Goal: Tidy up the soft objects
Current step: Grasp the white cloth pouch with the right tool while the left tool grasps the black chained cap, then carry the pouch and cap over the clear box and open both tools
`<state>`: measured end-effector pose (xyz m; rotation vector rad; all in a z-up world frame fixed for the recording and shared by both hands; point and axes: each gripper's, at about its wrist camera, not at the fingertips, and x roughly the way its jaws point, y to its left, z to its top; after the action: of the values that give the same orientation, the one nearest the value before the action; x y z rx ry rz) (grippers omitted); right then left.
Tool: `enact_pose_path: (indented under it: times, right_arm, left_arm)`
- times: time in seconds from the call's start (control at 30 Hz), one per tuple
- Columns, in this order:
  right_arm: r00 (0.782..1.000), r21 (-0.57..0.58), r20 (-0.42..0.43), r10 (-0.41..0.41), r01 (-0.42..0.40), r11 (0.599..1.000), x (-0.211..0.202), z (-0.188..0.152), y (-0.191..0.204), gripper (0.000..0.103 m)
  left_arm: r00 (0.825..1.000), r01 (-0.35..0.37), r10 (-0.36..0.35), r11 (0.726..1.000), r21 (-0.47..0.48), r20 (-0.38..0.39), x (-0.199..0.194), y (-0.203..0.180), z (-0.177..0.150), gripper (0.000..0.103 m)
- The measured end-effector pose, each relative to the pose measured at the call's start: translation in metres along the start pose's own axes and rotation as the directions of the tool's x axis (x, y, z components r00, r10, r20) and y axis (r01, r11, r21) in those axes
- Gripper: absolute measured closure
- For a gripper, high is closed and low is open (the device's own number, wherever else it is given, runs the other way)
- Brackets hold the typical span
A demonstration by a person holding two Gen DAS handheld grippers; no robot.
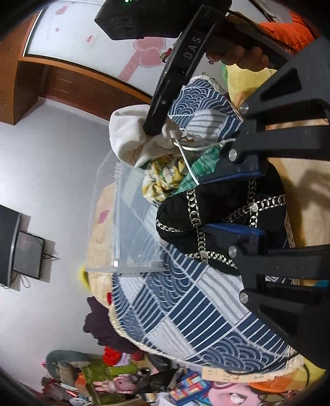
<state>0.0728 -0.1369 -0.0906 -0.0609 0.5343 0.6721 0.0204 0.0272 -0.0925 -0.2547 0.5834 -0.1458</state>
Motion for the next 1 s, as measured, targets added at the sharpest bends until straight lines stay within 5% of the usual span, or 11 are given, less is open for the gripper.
enact_pose_path:
  times: [0.47, 0.57, 0.77, 1.0]
  right_arm:
    - [0.995, 0.023, 0.103, -0.002, -0.001, 1.000, -0.024, 0.013, -0.008, 0.082]
    - [0.990, 0.026, 0.134, -0.046, 0.043, 0.999, -0.030, 0.017, -0.010, 0.082]
    - [0.980, 0.074, 0.133, -0.149, 0.140, 0.987, -0.028, 0.015, -0.027, 0.082]
    - [0.968, 0.110, 0.129, -0.215, 0.201, 0.973, -0.033, 0.013, -0.044, 0.082]
  left_arm:
    - [0.996, 0.010, -0.014, 0.999, 0.053, 0.089, -0.020, -0.013, 0.027, 0.076]
    - [0.993, -0.010, 0.000, 0.996, 0.085, 0.117, -0.016, -0.024, 0.034, 0.069]
    - [0.996, -0.044, 0.037, 0.995, 0.087, 0.081, 0.012, -0.028, 0.037, 0.040]
    - [0.995, -0.084, 0.080, 0.994, 0.070, 0.059, 0.017, -0.016, 0.030, 0.038]
